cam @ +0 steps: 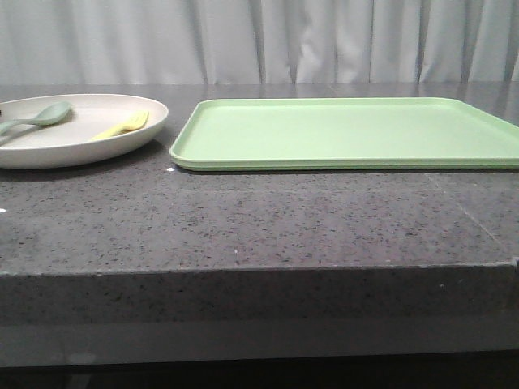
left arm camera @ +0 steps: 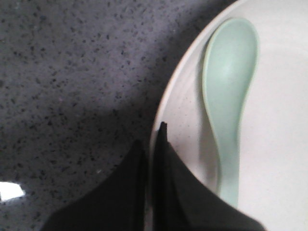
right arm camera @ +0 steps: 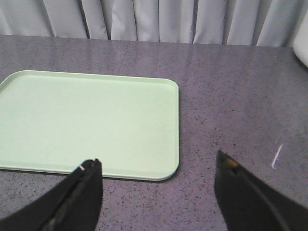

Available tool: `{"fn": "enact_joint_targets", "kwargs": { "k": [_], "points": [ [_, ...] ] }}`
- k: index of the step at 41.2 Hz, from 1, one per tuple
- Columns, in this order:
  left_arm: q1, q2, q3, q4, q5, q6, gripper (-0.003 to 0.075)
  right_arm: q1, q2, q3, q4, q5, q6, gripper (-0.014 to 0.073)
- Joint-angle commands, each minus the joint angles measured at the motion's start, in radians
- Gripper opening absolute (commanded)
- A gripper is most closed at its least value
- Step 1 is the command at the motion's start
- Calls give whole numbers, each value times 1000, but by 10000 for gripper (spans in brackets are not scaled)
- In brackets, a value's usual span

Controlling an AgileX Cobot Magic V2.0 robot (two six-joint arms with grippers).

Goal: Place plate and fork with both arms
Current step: 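Close the left gripper on the plate rim, then lift the plate with the left gripper and carry it over the tray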

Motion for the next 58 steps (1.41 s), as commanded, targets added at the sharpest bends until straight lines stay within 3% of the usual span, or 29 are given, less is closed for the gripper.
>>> {"fn": "enact_joint_targets", "kwargs": {
  "k": [1, 37, 58],
  "points": [
    [-6, -98, -32, -92, 18, -27, -18, 1, 15, -35, -10, -82, 0, 519],
    [-13, -308, -32, -115, 49, -127, -18, 1, 15, -35, -10, -82, 0, 519],
    [-248, -301, -32, -105, -63, -305, -18, 1, 15, -35, -10, -82, 0, 519]
  ]
}}
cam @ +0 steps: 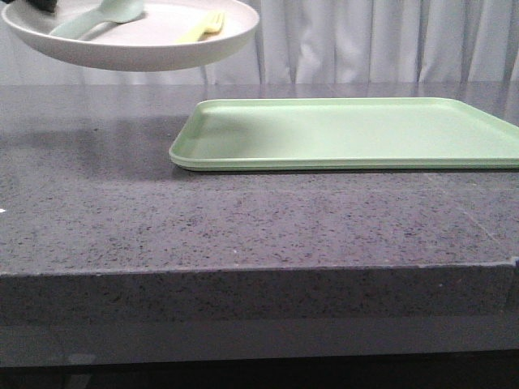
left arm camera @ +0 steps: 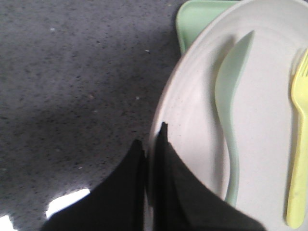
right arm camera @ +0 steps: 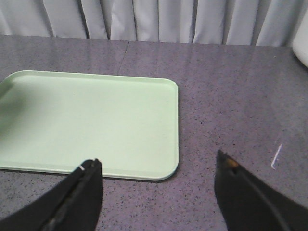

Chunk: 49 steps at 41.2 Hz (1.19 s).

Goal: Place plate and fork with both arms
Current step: 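Lift the plate with the left gripper and carry it over the tray, then lower the plate onto the green tray with the left gripper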

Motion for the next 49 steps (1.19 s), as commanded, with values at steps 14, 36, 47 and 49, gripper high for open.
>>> {"fn": "enact_joint_targets", "kwargs": {
  "k": [14, 36, 47, 49],
  "points": [
    [-195, 40, -32, -104, -169, -163, -18, 1, 15, -35, -10, -82, 0, 519],
    [-355, 179, -30, -143, -359, -274, -18, 1, 15, -35, -10, -82, 0, 519],
    [-403, 225, -30, -130, -439, -316, -18, 1, 15, -35, -10, -82, 0, 519],
    [-410, 227, -30, -123, -446, -330, -18, 1, 15, -35, -10, -83, 0, 519]
  ]
}}
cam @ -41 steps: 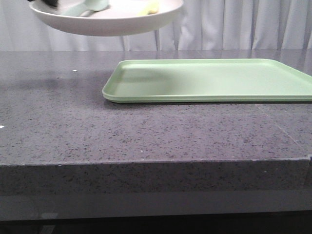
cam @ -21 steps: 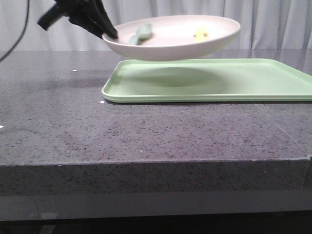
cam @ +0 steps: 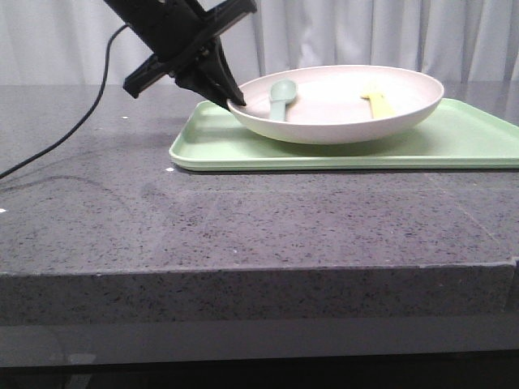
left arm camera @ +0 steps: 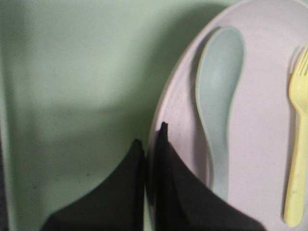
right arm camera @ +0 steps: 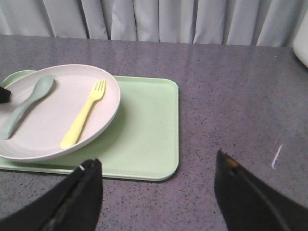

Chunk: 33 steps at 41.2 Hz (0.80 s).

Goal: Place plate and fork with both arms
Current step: 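Lower the plate onto the green tray with the left gripper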

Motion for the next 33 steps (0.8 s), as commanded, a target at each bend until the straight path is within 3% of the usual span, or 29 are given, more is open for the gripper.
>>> {"fn": "enact_joint_targets", "kwargs": {
  "k": [1, 33],
  "points": [
    [-21, -52, -30, -47, -72, -35, -18, 1, 15, -35, -10, -83, 0, 519],
    [-66, -29, -30, -26, -146, -87, -16, 1, 15, -35, -10, -83, 0, 519]
  ]
}}
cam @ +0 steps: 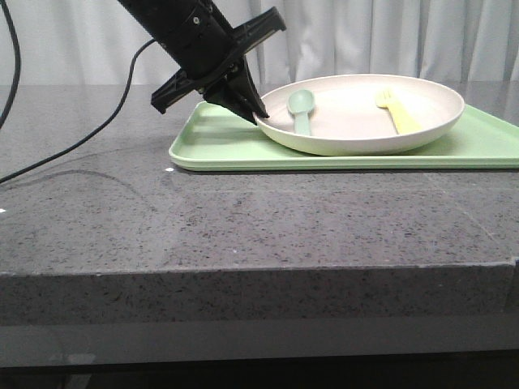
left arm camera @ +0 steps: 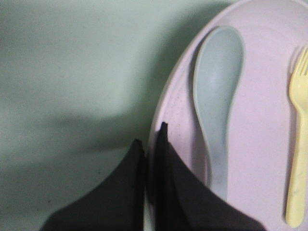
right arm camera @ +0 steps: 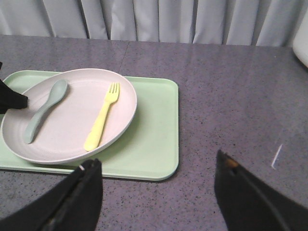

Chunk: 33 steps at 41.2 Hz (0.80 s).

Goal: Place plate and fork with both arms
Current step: 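Lower the plate onto the green tray with the left gripper, then open the left gripper and withdraw it from the plate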

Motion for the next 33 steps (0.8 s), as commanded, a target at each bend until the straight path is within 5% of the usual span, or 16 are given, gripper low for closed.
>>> {"fn": "enact_joint_targets", "kwargs": {
  "k": [1, 5, 22, 33],
  "points": [
    [-10, -65, -30, -53, -54, -17, -15, 1, 15, -35, -10, -83, 0, 519],
    [-10, -65, -30, -53, -54, -17, 19, 1, 15, -35, -10, -83, 0, 519],
    [-10, -86, -30, -22, -69, -17, 374, 1, 15, -35, -10, -83, 0, 519],
    [-6, -233, -28, 151, -44, -17, 391, 1, 15, -35, -10, -83, 0, 519]
  ]
}}
